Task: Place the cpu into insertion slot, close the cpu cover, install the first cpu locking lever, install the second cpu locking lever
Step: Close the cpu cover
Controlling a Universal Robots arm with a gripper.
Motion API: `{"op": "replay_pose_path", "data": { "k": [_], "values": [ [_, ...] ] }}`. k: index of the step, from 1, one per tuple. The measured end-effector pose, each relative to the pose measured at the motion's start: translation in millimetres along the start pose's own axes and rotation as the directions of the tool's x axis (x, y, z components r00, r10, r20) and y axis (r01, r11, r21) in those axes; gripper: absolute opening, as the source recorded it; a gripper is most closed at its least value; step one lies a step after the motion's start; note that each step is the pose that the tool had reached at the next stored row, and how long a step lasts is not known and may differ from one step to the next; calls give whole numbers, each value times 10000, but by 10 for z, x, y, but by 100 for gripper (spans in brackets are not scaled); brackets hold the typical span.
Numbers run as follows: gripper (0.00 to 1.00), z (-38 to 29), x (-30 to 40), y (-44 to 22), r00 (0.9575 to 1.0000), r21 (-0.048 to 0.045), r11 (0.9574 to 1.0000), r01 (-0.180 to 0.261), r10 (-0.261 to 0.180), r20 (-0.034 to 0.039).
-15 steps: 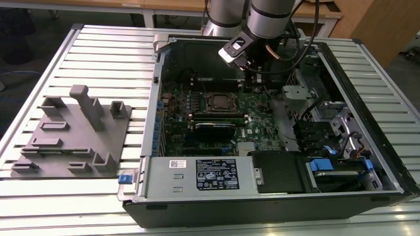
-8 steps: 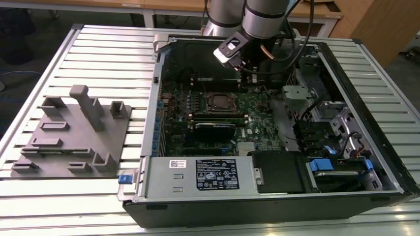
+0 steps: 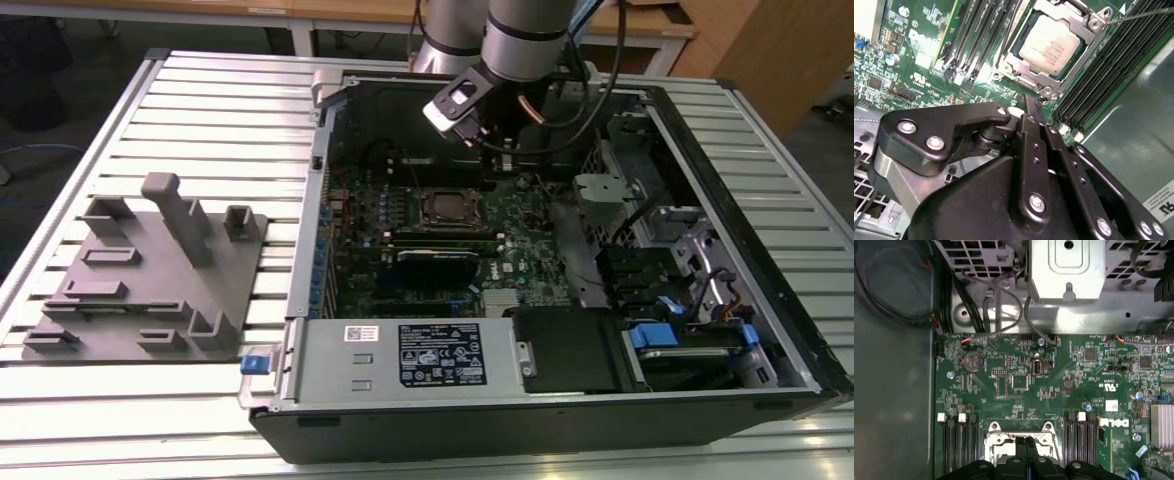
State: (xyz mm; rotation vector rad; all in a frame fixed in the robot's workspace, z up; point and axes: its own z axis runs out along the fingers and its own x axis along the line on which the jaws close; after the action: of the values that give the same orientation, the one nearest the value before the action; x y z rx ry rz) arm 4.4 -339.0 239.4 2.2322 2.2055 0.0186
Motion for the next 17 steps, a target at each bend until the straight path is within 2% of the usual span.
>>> {"op": "replay_pose_path", "data": {
  "k": [3, 6, 17],
  "values": [
    [10, 13, -1, -57, 10000, -1, 10000, 0, 0, -1],
    [10, 28, -1, -87, 10000, -1, 10000, 0, 0, 0],
    [10, 46, -2, -112, 10000, -1, 10000, 5, -5, -2]
  ]
}}
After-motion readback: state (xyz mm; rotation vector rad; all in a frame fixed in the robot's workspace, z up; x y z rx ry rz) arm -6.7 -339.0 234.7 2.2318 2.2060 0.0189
